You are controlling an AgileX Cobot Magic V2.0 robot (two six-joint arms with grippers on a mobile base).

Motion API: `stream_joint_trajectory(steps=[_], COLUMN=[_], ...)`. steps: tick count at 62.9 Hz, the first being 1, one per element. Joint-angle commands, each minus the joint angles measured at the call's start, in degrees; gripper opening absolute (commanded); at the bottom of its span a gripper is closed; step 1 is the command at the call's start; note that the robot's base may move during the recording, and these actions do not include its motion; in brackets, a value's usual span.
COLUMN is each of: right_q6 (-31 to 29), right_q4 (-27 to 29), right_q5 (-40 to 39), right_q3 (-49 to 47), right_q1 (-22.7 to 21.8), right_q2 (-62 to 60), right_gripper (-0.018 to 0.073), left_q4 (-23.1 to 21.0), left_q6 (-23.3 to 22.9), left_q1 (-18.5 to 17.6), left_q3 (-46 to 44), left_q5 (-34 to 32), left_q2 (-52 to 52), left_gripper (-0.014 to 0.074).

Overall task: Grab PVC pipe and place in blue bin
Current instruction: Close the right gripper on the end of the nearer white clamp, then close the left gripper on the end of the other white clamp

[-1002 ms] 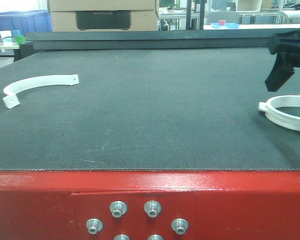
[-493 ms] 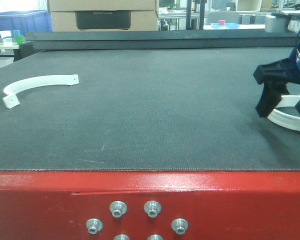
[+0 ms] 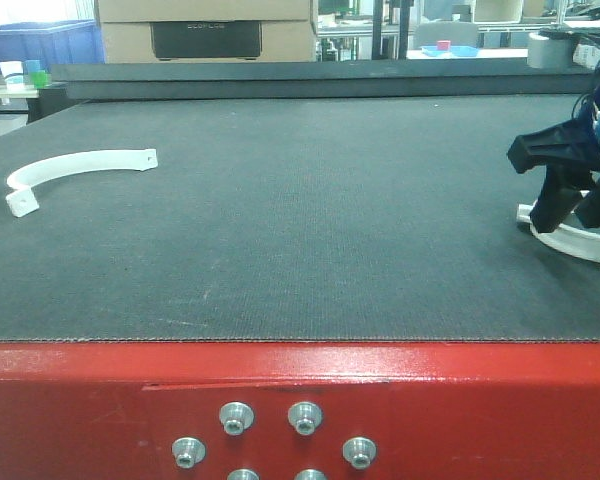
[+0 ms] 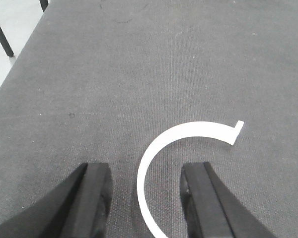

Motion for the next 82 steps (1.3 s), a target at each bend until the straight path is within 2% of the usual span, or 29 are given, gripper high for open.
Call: stream_joint_trajectory(steps=[1,10,20,47,62,82], right_q6=[-0.4,-0.4,-0.4,-0.4,-0.4,-0.4], right_q4=[-0.6,-0.6,-0.5,-0.7,-0.7,-0.7], right_q5=[-1.5,-1.4,-1.6,-3.7,-4.4,-3.8], right_q3=[-0.5,-0.5,-0.5,-0.5,-0.5,-0.5], right_q1=[0.1,0.1,0.2,1.2,1.2,1.2], right_q2=[0.5,1.6,2.4,4.8,4.6,1.0], right_gripper=[0.0185,0.0239,0.023,0.001,-0.017,-0.0169], left_q4=[-0.4,-0.4,-0.4,-0.3,-0.3,-0.7], left_q6=[-0.1,-0.1,-0.1,-0.1,-0.1,-0.1], left_q1=[0.3,0.3,0.3,0.7,0.7,0.7], left_q3=[-0.5,-0.5,-0.5,-0.5,-0.5,-0.7], left_q5=[-1.7,-2.1,-2.2,-3.2,-2.6,-2.1], left_q2=[0.0,0.0,0.0,0.6,4.1,8.2], left_gripper=[0.0256,0.0256,0.0256,0.0256,0.0256,0.0256])
